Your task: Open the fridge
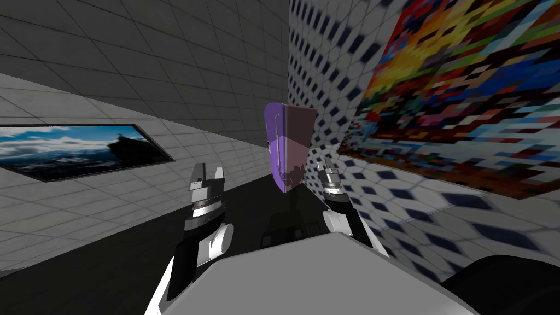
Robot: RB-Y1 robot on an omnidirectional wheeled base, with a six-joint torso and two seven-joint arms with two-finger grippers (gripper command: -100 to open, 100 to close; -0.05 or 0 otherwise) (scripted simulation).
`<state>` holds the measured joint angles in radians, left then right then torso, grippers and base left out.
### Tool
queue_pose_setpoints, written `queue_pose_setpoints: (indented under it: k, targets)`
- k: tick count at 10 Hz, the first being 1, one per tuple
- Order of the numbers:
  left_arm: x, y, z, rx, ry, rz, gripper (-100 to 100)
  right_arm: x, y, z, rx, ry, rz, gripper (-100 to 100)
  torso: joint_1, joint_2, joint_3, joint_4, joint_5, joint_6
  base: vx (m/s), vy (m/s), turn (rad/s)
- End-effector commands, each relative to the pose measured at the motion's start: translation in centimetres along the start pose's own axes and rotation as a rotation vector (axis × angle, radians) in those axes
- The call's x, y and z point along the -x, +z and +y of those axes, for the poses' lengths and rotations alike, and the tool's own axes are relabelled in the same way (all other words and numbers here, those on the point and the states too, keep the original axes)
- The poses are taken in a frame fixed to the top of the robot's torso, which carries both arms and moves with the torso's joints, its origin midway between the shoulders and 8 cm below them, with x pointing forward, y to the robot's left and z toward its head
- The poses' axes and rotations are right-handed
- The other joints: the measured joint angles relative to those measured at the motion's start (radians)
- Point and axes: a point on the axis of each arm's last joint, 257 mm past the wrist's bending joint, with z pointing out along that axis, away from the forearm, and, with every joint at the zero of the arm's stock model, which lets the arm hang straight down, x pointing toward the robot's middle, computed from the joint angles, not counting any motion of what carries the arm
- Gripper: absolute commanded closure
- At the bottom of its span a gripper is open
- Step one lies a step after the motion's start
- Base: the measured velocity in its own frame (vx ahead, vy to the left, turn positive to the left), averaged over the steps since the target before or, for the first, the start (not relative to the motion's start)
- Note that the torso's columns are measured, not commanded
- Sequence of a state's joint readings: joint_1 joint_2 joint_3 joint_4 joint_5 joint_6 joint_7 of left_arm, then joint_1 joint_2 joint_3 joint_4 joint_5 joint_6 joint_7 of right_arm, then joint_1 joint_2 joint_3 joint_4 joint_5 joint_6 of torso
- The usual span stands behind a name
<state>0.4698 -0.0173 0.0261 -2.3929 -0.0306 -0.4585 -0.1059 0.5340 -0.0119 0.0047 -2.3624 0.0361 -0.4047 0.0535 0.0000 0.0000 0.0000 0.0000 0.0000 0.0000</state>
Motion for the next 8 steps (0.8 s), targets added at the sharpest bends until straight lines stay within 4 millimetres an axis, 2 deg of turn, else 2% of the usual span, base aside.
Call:
queue_pose_setpoints:
  k: [1,8]
  targets:
    - [0.00,0.00,0.00,0.000,0.000,0.000,0,0.00,0.00,0.00,0.000,0.000,0.000,0,0.000,0.041,-0.082,0.041,0.000,0.000,0.000,0.000,0.000]
    - [0.00,0.00,-0.02,0.000,0.000,0.000,0,0.00,0.00,0.02,0.000,0.000,0.000,0,0.000,0.544,-1.087,0.544,0.000,0.000,0.000,0.000,0.000]
